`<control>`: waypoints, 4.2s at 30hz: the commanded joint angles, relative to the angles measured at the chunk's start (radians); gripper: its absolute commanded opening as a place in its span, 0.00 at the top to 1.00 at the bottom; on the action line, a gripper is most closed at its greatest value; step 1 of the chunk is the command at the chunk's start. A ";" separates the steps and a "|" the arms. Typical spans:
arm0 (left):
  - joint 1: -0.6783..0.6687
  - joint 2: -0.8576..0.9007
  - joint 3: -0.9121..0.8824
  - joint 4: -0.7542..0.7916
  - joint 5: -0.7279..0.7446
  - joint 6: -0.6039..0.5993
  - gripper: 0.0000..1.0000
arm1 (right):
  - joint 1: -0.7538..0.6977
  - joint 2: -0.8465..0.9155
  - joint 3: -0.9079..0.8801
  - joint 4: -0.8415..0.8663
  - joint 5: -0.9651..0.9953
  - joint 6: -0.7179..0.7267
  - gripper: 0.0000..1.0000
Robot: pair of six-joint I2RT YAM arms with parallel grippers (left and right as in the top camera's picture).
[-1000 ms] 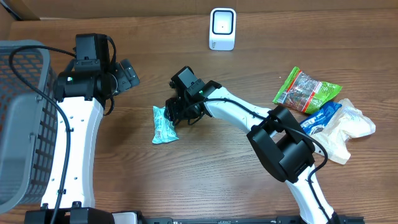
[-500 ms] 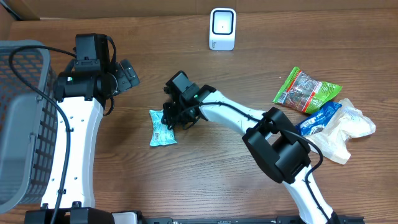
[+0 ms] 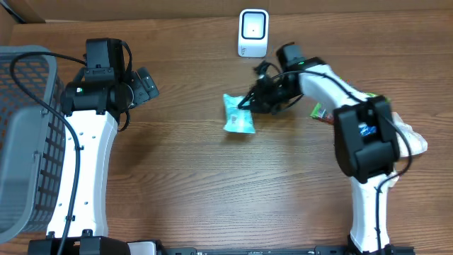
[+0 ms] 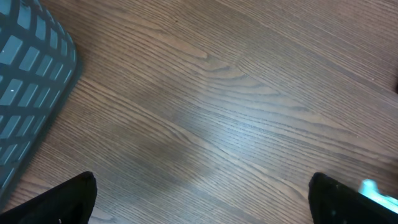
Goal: Scan the item barcode
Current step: 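Lift the light-blue packet with the right gripper up to the scanner, then hold the light-blue packet in front of the scanner face, then carry the light-blue packet right and drop it on the beige bag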
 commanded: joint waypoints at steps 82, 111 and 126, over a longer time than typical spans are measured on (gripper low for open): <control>-0.001 -0.002 0.024 0.001 -0.006 -0.011 0.00 | 0.089 0.113 0.009 1.530 0.942 -1.451 0.96; -0.001 -0.002 0.024 0.001 -0.006 -0.011 0.00 | 0.097 0.084 0.009 1.526 0.933 -1.438 0.96; -0.001 -0.002 0.024 0.001 -0.006 -0.011 0.00 | 0.172 -0.346 0.009 0.742 1.004 -0.774 0.96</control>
